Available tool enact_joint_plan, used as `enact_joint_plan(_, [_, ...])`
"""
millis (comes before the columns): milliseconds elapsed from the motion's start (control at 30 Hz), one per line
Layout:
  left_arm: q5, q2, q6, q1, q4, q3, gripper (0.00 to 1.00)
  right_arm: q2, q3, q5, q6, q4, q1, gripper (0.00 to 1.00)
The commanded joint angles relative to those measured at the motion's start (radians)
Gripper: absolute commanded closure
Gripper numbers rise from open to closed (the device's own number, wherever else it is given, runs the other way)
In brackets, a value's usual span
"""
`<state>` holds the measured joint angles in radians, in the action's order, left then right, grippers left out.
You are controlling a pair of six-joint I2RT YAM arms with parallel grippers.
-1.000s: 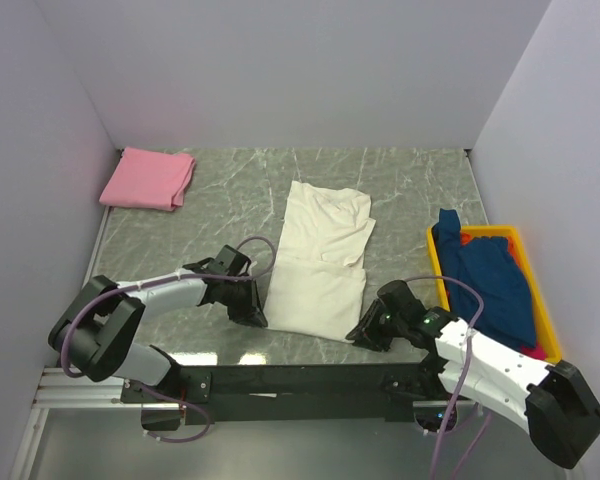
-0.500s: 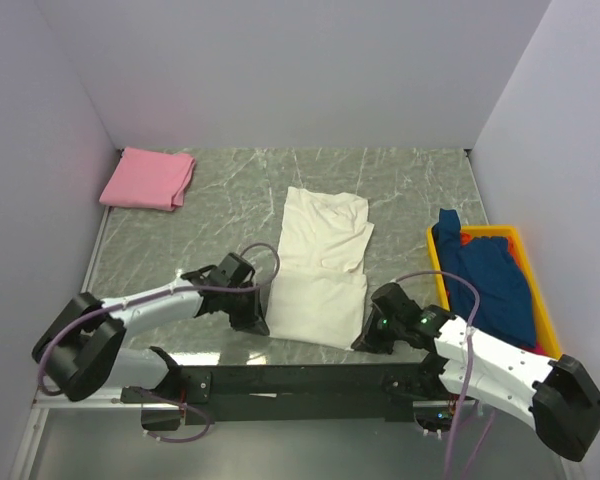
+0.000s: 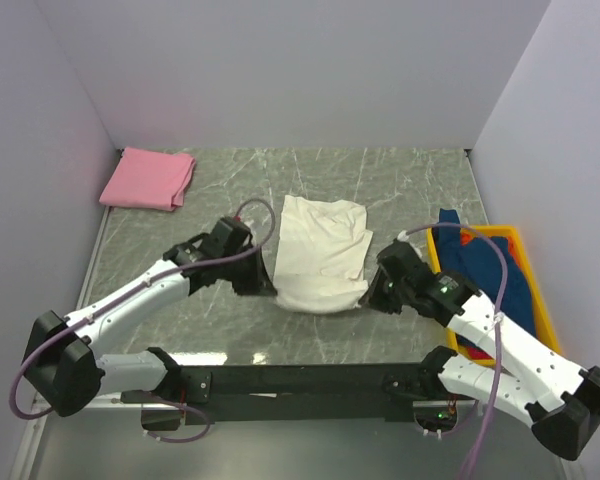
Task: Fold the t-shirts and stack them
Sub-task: Fold the tshirt
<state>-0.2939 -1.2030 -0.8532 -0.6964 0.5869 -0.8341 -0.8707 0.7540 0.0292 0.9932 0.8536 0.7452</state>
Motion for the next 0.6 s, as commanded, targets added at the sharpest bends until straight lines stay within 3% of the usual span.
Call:
enact_joint_plan(0, [0.025,-0.030,0.080,0.060,0.036,-0.141,0.99,-0.027,0.085,0.058,-0.132,0.046,-0.113,1.00])
enact_joint_plan(133, [-0.019,-0.117,0.108,0.120,0.007,-0.224,0.99,-0.105,0.191,0.021,-0.247,0.010,-0.268,1.00])
enact_joint_plan(567, [-0.045,-0.470,0.072,0.238,-0.117,-0.597,0.99,-0.422,0.403,-0.135,-0.329,-0.209,-0.486,1.00])
